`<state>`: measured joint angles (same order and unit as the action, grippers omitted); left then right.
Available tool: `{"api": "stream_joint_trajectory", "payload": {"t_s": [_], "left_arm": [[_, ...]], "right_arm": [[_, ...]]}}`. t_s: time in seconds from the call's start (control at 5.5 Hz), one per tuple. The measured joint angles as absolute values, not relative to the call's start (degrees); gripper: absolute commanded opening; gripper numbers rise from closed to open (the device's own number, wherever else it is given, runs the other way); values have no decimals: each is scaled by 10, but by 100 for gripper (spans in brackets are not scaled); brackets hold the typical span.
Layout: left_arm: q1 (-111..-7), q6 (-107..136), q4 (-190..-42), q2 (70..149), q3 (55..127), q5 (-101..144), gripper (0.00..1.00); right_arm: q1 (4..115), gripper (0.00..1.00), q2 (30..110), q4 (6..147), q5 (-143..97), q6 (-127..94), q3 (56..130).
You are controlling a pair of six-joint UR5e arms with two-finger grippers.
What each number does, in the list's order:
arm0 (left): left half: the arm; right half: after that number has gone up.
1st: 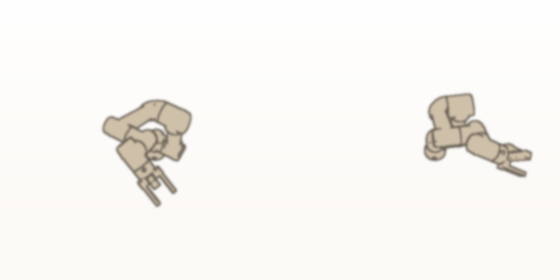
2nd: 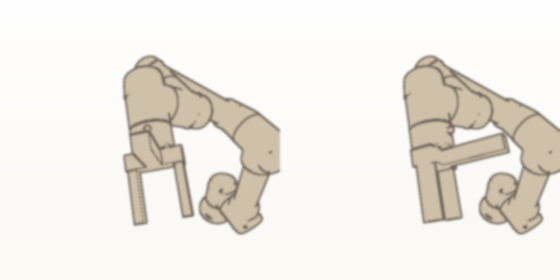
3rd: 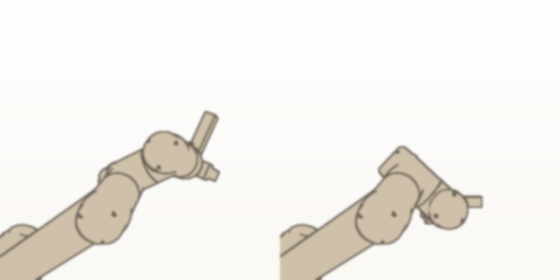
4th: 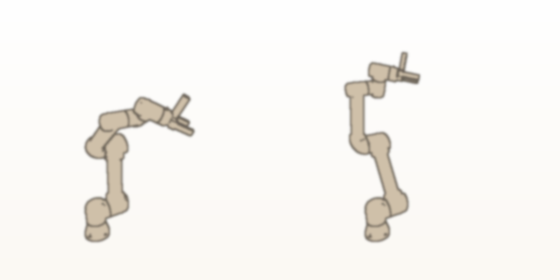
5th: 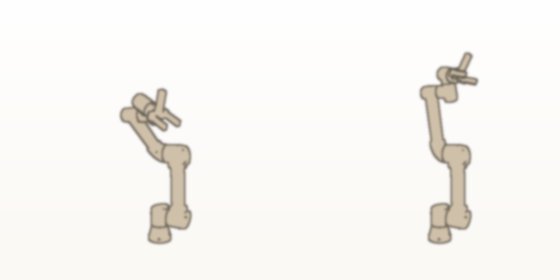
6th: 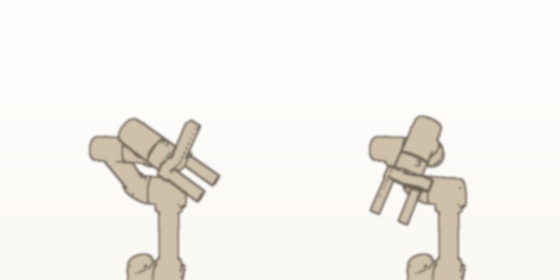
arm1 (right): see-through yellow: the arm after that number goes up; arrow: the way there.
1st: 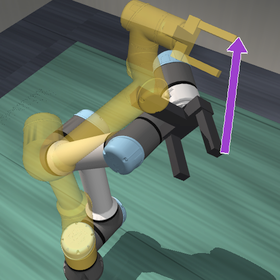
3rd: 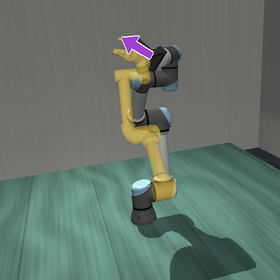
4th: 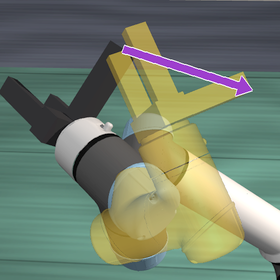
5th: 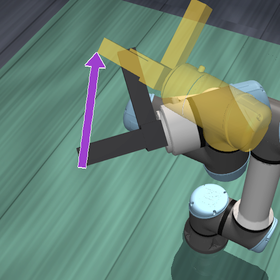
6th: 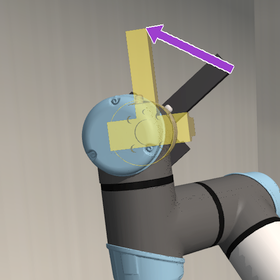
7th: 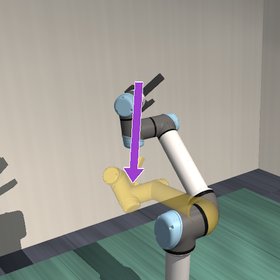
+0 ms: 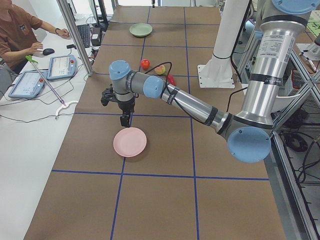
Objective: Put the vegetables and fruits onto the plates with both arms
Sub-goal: 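Move the right gripper from the green plate toward the red pomegranate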
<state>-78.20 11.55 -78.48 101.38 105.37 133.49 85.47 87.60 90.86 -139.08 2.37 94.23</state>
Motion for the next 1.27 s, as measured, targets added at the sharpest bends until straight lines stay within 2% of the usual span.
{"api": "stream_joint_trajectory", "payload": {"t_s": [0.91, 1.27], "left_arm": [[-752, 120, -815, 986, 1068, 1336, 100], [-701, 186, -815, 985, 1106, 1333, 100]], "right_arm": [[853, 100, 881, 884, -1402, 16, 949], [773, 100, 869, 860, -1422, -38, 968]]}}
